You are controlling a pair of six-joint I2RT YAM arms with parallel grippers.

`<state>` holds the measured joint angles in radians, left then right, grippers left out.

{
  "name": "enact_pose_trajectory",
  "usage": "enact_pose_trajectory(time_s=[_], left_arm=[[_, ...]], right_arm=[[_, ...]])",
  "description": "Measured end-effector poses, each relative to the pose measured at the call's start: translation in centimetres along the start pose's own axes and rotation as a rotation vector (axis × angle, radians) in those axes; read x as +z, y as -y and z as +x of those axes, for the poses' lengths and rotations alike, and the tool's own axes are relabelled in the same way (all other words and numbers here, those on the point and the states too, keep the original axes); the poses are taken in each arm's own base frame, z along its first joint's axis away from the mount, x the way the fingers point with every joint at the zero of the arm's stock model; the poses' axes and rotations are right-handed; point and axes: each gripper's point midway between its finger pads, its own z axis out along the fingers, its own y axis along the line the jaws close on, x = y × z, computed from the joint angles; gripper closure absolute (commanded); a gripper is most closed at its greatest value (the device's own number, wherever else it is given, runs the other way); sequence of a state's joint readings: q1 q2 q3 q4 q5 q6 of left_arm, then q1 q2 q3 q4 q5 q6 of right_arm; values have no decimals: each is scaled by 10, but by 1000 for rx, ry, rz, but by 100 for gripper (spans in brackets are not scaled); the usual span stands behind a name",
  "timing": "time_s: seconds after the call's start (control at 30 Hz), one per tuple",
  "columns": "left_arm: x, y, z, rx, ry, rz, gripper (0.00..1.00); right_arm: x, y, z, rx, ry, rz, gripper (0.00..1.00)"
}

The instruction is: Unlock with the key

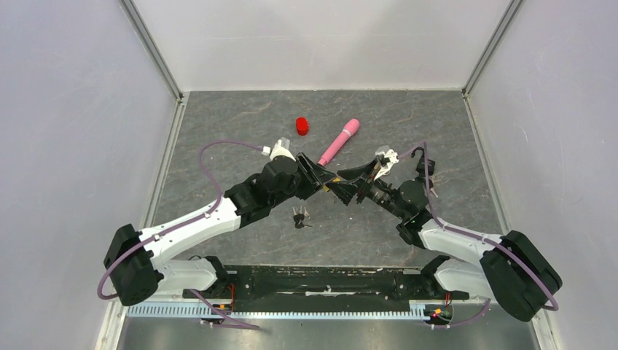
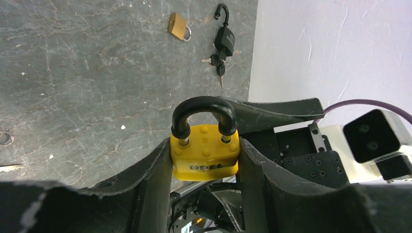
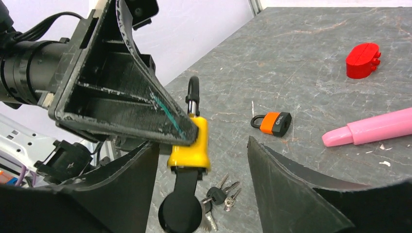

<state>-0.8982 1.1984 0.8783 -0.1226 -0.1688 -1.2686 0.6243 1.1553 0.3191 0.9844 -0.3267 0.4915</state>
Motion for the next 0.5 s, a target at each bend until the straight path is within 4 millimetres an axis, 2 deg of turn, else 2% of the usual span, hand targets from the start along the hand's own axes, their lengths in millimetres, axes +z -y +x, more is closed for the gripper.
enact_pose_trajectory(time_s=[0.1,0.23,0.3,0.37,0.43,0.5], left_arm=[[3,-1,4,-4,-17,0,98],[4,1,2,-11,-11,6,98],[4,2,1,-12,-6,11,96],[4,2,0,-12,-2,8,87],[4,2,-1,-12,-1,8,70],[4,2,-1,-12,2,10,49]], right_arm=[[4,1,-1,-11,1,6,44],[9,1,1,-10,-10,0,52],[11,1,2,-7,-14,-1,65],[11,-2,3,-4,-17,-14,80],[11,-2,3,-2,-15,-14,92],[11,-3,3,-2,-14,-15,100]])
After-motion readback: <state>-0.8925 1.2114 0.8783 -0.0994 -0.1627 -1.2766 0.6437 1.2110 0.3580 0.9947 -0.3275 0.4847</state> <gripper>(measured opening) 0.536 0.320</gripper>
